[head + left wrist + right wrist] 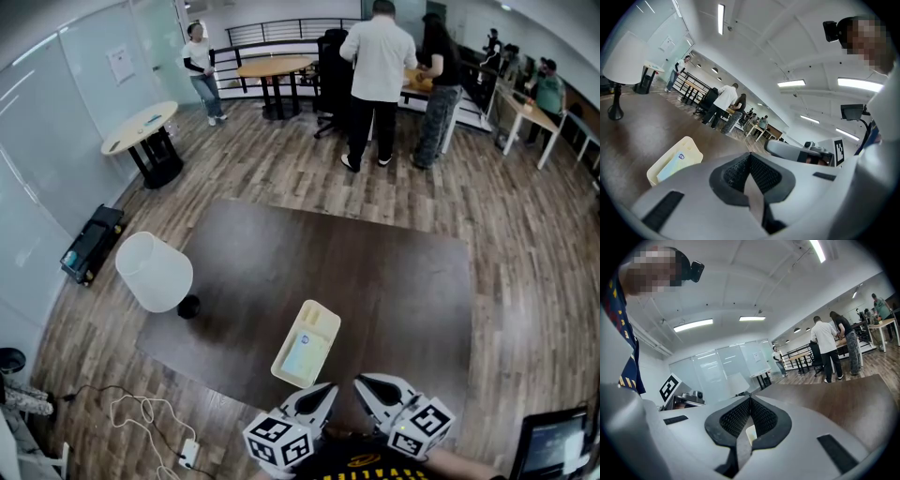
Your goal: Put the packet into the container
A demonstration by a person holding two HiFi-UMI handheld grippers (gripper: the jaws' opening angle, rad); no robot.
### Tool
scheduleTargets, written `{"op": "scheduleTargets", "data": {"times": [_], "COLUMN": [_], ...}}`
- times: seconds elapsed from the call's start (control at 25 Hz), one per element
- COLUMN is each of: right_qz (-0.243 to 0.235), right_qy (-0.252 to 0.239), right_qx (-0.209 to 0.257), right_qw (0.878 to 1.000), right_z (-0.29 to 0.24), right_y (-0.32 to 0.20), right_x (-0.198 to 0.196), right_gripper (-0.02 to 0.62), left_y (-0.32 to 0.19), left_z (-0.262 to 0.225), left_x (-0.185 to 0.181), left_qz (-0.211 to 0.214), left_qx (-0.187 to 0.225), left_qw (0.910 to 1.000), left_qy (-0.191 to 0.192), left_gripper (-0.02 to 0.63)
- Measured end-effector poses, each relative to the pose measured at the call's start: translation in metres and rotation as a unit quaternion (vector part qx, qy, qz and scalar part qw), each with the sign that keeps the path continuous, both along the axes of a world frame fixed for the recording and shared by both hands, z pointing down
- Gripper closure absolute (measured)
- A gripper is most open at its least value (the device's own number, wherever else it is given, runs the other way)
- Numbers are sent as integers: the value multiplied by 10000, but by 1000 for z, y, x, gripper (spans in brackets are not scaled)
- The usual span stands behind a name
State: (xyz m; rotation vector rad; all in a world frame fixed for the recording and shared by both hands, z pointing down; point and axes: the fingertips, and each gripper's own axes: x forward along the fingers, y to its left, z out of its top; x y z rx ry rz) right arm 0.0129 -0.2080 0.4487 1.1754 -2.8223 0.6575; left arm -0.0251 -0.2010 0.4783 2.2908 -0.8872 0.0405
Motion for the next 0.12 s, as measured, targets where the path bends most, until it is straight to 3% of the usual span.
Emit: {"op": "scheduleTargets", "data": {"times": [0.12], "right_qz": [-7], "right_qy": [13], "right_qx": [-16], "right_qw": [10000], "right_z": [1], "right_y": [3], "right_x": [0], "right_gripper": [585], "left_y": [2], "left_z": [0], "left_x": [1], "left_qz": [4], "left_qx": [3], "left_qw": [10000], "left_qy": [5], "left_gripper": [606]}}
